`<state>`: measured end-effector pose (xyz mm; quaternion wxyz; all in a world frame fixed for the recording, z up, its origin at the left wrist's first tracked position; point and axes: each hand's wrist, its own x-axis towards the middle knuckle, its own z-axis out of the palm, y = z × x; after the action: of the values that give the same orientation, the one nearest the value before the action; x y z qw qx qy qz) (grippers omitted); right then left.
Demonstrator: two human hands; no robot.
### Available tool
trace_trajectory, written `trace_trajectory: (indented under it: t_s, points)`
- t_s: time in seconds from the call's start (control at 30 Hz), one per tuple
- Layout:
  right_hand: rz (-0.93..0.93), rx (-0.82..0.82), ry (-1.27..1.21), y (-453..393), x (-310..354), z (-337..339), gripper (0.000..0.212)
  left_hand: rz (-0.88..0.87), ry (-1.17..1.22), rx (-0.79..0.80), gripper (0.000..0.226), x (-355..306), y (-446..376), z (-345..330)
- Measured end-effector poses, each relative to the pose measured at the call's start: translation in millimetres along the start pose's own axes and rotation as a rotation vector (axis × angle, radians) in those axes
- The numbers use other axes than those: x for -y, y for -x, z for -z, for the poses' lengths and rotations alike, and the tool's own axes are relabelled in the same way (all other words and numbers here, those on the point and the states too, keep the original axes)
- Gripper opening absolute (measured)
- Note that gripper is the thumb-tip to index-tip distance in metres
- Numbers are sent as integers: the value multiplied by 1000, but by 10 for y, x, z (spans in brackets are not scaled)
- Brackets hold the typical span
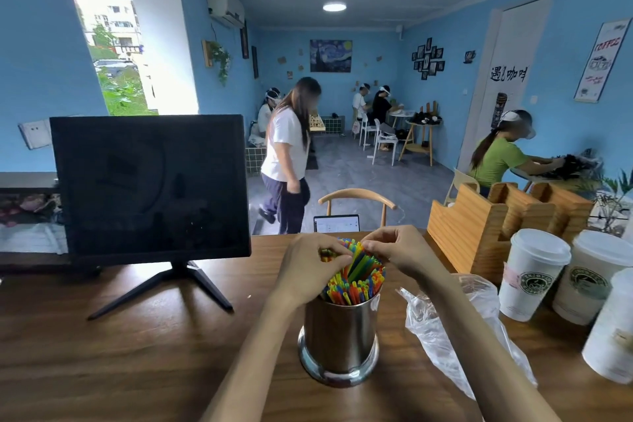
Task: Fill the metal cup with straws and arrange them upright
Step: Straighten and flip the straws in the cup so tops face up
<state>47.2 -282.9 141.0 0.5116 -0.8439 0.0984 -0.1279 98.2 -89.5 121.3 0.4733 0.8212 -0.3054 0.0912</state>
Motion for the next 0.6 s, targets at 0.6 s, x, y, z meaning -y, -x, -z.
trace_trajectory:
  t_s: [0.6]
  points:
    - [314,-210,214,-24,223,-1,20,75,44,49,33,-15,32,10]
